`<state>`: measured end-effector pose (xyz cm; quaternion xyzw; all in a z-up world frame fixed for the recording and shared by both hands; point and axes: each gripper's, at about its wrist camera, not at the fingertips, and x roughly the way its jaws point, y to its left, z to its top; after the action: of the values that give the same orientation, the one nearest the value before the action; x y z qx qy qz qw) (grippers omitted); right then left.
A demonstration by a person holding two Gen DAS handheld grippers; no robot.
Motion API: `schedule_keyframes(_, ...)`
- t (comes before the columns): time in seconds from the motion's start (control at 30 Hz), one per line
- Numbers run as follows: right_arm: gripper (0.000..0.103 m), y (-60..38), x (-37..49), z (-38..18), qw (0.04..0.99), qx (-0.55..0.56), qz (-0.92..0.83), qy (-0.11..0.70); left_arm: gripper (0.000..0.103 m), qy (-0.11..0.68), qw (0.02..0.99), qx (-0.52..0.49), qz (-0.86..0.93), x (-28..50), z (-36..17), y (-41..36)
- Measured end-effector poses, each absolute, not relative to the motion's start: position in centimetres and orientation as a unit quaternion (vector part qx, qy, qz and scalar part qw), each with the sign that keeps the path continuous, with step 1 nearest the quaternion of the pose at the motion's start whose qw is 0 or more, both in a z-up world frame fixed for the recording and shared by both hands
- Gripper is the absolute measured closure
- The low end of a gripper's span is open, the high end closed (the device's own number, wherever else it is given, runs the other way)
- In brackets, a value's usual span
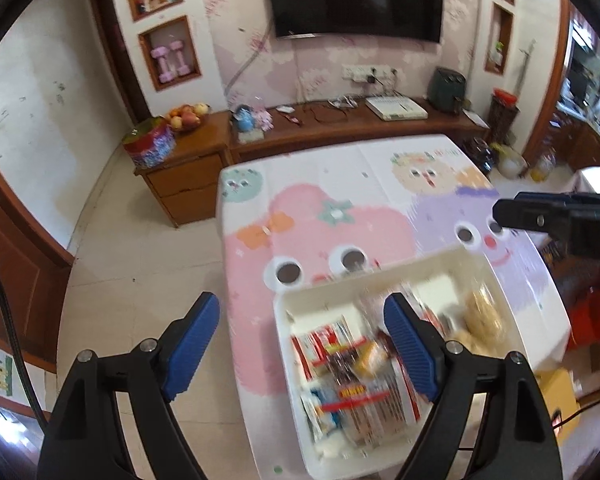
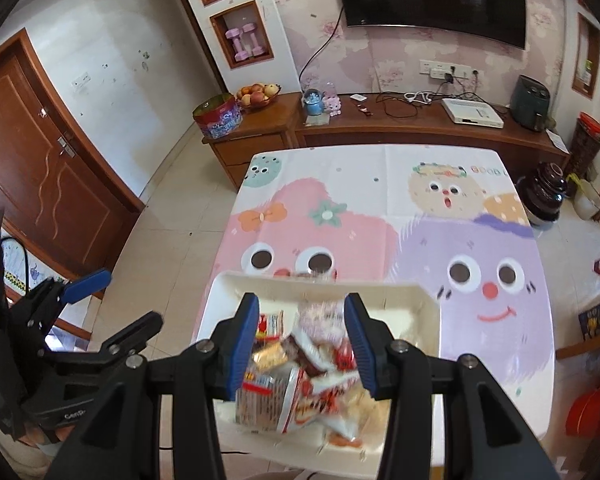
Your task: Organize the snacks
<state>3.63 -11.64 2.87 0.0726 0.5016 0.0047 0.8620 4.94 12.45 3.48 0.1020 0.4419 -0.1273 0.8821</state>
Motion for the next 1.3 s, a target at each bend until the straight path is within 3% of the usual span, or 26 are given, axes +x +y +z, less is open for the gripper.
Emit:
schedule_keyframes(0.3, 0.058, -12.7, 13.6, -0.3, 0.825, 0.042, 0.057, 0.561, 0.018, 0.446, 0.888, 0.077, -0.076, 11.6, 1.9, 13.4)
schedule_keyframes(0.6, 0.058, -14.1, 21.0, -12.7, 0.716, 0.086, 0.085, 0.687, 0.018, 0.493, 0.868, 0.034, -0.045, 17.2, -3.2, 13.6)
schedule_keyframes(0.9, 0.058, -16.9, 21.3, -23.3, 0.591, 0.202, 0.088, 0.776, 0.018, 0.538, 0.842, 0.02, -0.043, 18.9, -8.4, 13.1)
schedule_keyframes(1.3, 0.048, -15.4, 21.0, -26.8, 0.532, 0.269, 0.086, 0.798, 0.018, 0.553, 0.831, 0.021, -0.06, 19.9, -10.2, 12.4)
